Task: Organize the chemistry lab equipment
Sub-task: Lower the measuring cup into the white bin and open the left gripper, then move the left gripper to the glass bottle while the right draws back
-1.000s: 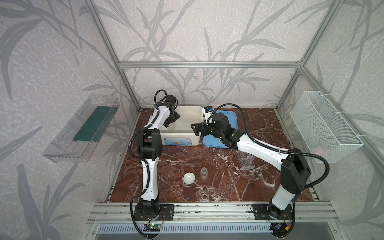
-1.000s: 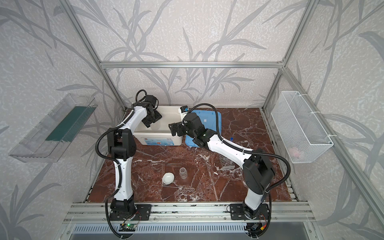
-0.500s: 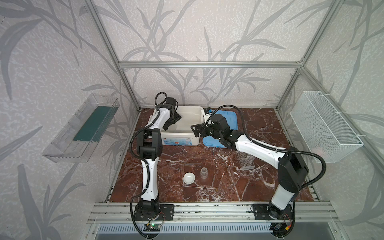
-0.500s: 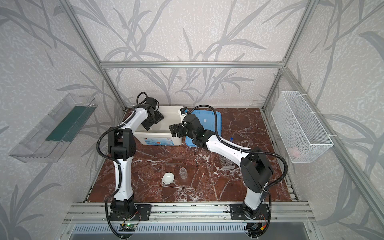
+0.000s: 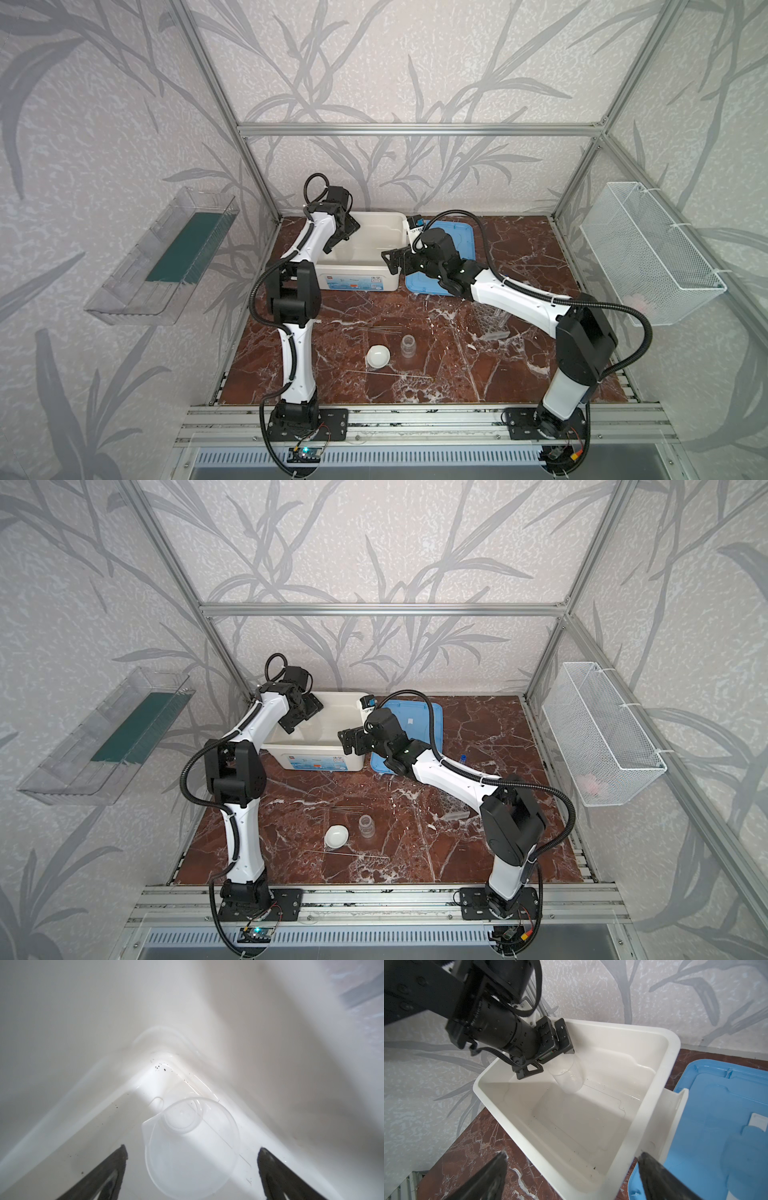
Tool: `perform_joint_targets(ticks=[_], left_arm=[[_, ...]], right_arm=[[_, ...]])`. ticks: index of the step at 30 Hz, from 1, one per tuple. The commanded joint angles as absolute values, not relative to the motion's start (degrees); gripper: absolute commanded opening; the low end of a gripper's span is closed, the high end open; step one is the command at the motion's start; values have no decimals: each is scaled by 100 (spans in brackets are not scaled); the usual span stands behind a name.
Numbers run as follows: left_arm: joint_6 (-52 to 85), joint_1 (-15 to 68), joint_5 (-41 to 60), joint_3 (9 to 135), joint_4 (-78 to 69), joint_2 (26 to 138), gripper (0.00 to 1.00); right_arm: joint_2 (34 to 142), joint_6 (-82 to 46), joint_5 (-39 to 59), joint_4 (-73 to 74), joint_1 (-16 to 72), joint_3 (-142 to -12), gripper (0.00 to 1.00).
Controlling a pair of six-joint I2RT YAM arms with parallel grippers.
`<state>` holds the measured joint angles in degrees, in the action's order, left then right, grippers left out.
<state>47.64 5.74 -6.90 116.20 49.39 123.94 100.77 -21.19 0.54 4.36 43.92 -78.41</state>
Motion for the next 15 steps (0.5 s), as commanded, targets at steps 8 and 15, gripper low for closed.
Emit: perform_joint_targets(ticks=[8,15], left_arm=[[4580,642,-943,11437,5261,11033,99],[3873,720,-780,10642,4885,10010,99]], right_arm=[[9147,-1636,359,-44,4378,-7542,97],[8462,-1409,411,-944,4369,-7445,100]])
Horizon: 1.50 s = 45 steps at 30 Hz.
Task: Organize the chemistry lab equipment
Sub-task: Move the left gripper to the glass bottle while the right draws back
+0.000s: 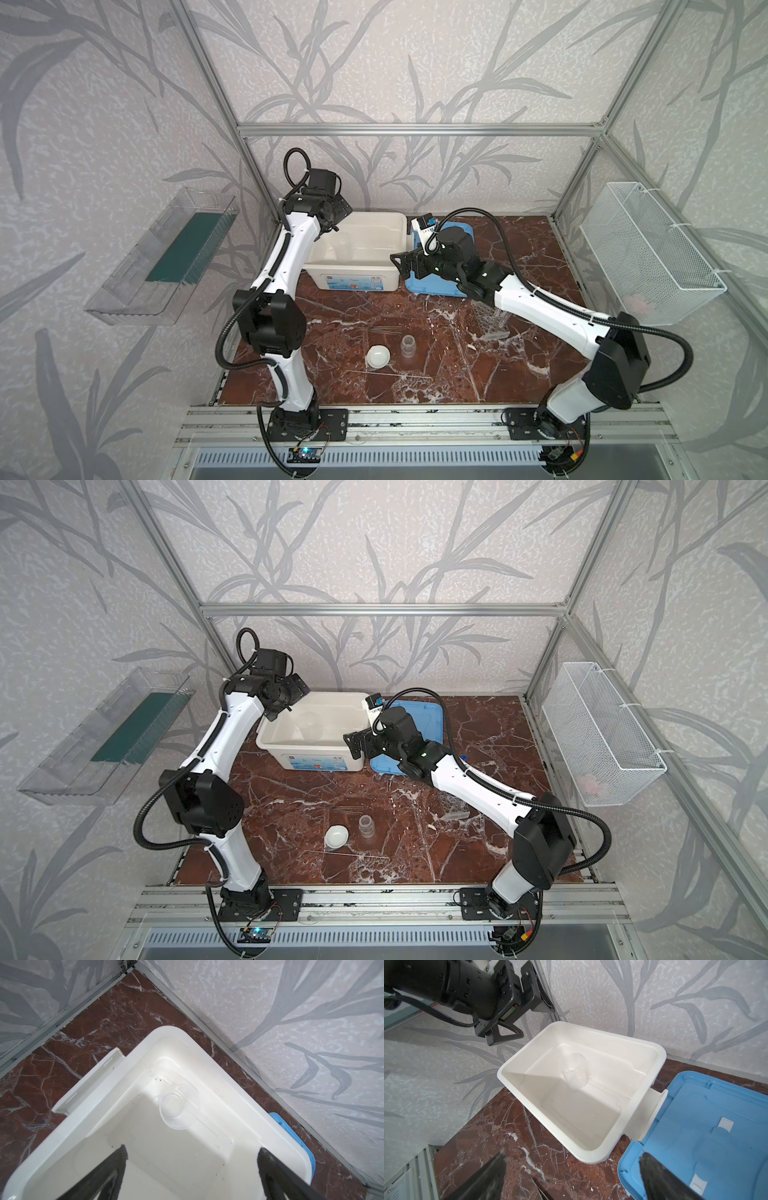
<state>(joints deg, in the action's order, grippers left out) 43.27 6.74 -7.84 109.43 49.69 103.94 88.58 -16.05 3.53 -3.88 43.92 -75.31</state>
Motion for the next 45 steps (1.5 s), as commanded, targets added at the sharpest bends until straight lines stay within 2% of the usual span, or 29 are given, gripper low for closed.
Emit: perform_joint_targets(ticks=[1,8,13,17,25,30,41,43,45], left_arm=[[3755,722,-713,10508,4786,9866,99],[2565,716,1020,9005,3316,8623,99],[2549,996,1965,8731,3425,8317,99],[1751,1856,1546,9018,4590,8218,99],[1644,3080,1696,8741,5504,8032,99],[2008,3751,1594,7880,5302,7753,98],[2741,4806,687,6466,4532,7898,90],[2925,4977,513,6333,4380,8013,82],[2982,5204,470,6243,4189,8146,81]], right_arm=[[8374,-1383,426,-1095,4362,-7438,100],[7628,-1240,395,-1932,4351,-6923,99],[7089,-1148,340,-2306,4351,-6456,99],[6584,-1257,220,-2726,4351,-6089,99],[5742,-1626,556,-3096,4290,-5337,99],[5581,-1817,258,-3453,4145,-5077,99],[5502,-1881,437,-3402,4122,-4641,99],[5532,-1873,414,-3439,4122,-4641,99],[5561,-1873,366,-3480,4122,-4632,99]])
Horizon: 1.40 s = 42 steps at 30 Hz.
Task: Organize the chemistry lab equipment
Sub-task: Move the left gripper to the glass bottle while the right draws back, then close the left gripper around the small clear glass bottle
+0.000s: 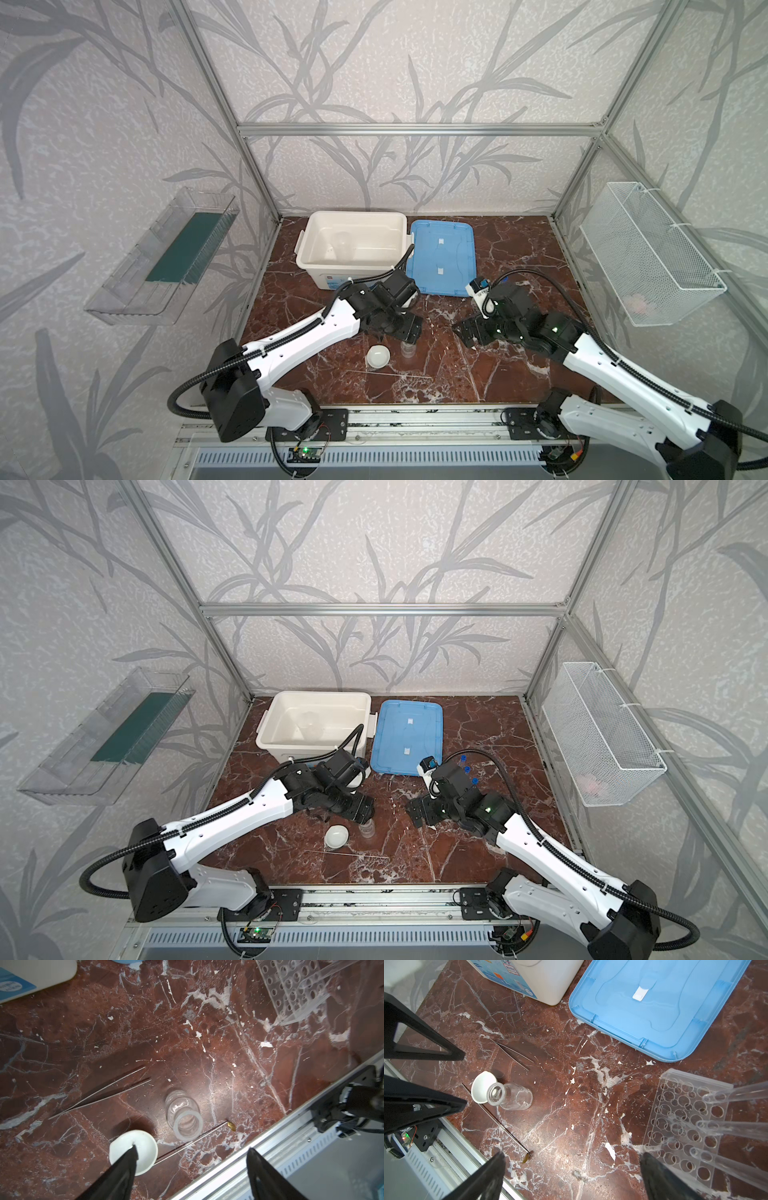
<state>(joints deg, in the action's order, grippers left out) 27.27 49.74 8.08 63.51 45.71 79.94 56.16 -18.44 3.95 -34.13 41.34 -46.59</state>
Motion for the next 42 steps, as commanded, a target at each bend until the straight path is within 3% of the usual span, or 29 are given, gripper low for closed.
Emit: perform_joint_targets(ticks=[1,10,12,16,18,42], left_arm=[[3029,5285,416,6225,4150,8219,81],[3471,5491,-73,5974,4096,8588,78],[3473,5517,-98,5907,4034,8609,72],[3445,5539,-197,5967,4141,8814,71],[3476,5554,-173,5959,4098,8917,65],[3381,5679,-659,6319,4140,9576,54]], right_arm=[[5563,-1872,348,-3487,4125,-4624,99],[5533,-1926,276,-3498,4126,-4622,99],[5511,-1934,243,-3486,4122,-4599,99],[5528,-1970,156,-3483,4123,-4588,99],[5506,-2014,133,-3451,4122,-4571,100],[5502,-1944,0,-3534,4122,-4624,99]])
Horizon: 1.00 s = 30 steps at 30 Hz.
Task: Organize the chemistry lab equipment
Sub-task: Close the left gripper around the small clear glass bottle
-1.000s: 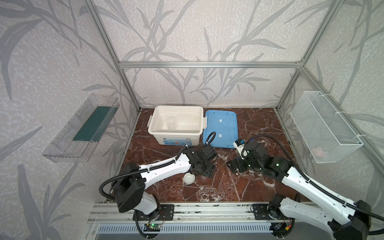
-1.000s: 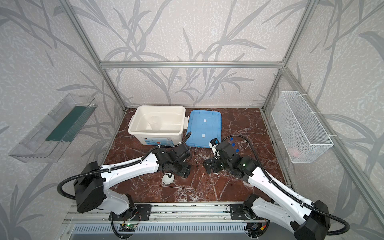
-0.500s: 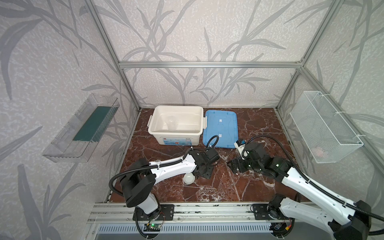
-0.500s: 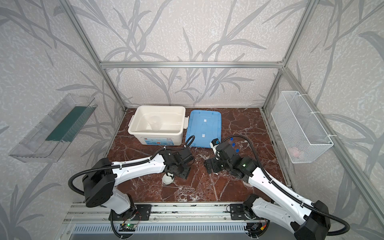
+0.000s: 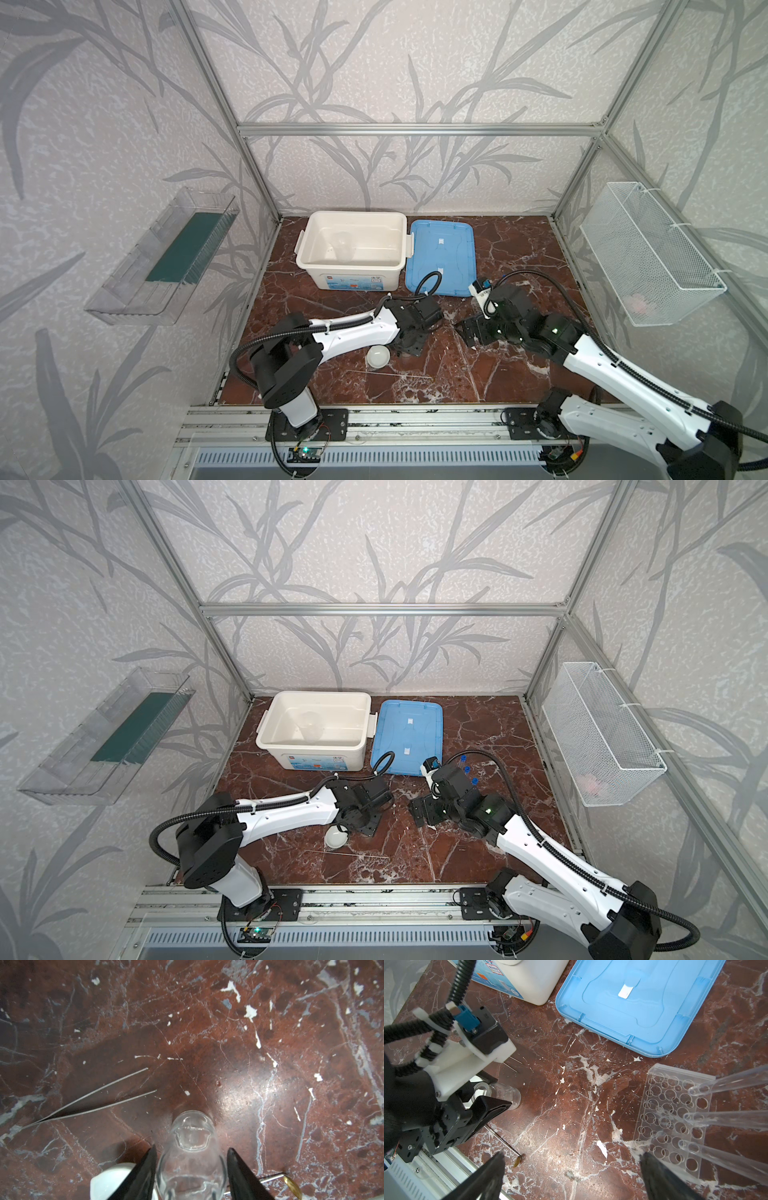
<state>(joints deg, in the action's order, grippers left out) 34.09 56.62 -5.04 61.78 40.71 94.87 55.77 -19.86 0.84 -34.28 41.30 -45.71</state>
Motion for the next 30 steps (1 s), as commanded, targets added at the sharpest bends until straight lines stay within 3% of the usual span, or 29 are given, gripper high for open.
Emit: perform_joint_targets(ticks=[1,4,15,30], left_arm=[[3398,5678,-626,6314,4102,9581,53],[3454,5678,-632,6311,4108,9578,46],[3566,5678,-882,6366,4341,9261,37],[3683,5687,-738,6302,4318,9493,48]], right_arm=[[5515,-1927,-9,-3546,4124,-4630,99],[5546,-1907,-18,-3569,4122,-4642,99],[5537,-1907,-8,-3488,4128,-4671,99],[5467,-1876,-61,-3531,4122,-4601,99]])
